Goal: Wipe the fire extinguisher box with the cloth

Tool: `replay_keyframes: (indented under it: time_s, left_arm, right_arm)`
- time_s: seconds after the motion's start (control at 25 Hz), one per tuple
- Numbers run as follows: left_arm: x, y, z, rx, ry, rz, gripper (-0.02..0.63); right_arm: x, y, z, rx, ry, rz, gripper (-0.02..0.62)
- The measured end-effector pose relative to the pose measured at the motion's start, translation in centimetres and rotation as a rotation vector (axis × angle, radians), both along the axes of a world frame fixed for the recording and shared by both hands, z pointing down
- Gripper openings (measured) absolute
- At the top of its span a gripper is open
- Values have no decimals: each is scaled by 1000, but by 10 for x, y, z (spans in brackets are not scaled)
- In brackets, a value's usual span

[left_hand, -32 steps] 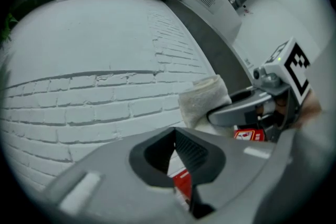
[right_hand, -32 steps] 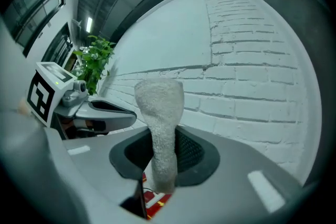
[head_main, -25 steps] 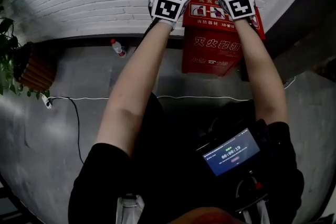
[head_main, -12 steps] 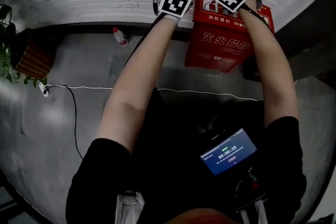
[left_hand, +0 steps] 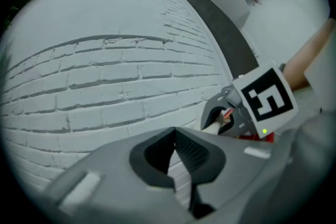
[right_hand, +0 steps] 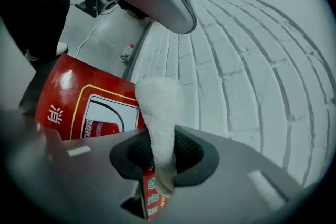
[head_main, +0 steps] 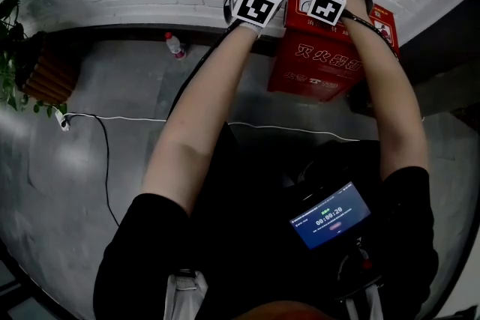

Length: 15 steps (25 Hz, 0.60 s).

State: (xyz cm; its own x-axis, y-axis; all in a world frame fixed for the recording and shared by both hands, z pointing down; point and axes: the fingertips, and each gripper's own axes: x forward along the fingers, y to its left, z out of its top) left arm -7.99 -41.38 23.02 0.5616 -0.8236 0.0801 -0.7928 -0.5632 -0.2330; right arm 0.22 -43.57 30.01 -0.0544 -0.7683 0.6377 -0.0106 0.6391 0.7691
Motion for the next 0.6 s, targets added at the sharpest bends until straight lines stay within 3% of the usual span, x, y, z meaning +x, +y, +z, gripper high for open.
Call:
replay_keyframes:
  time_s: [0.28, 0.6]
  left_arm:
    - [-3, 19, 7, -46, 71, -18, 0]
    - [-4, 52, 10, -61, 80, -27, 0]
  right_arm:
    - [-5, 30, 4, -75, -38, 12, 84]
    - [-9, 82, 8, -107, -42, -18, 84]
